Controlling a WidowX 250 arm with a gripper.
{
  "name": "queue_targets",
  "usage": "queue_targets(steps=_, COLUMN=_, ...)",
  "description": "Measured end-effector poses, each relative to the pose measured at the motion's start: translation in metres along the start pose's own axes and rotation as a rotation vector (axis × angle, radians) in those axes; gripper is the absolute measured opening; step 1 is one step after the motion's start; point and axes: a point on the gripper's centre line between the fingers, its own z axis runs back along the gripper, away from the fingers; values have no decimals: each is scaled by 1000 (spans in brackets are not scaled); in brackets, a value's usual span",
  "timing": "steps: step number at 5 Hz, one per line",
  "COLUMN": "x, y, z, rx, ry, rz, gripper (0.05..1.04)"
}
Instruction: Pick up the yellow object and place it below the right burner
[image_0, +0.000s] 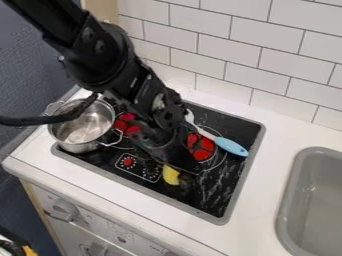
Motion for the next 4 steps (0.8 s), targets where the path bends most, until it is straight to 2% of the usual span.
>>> queue_targets(steps=1, x=6, y=-1, z=11, rx=-7, ry=-9, rz=4, gripper=1001)
queue_targets(steps=3, x=28, y=-3, z=55, rx=19, ry=-108, rz=-7, gripper=1001)
queue_targets(steps=4, x=28, y=-3, z=55, rx=19, ry=-108, rz=-7, gripper=1001)
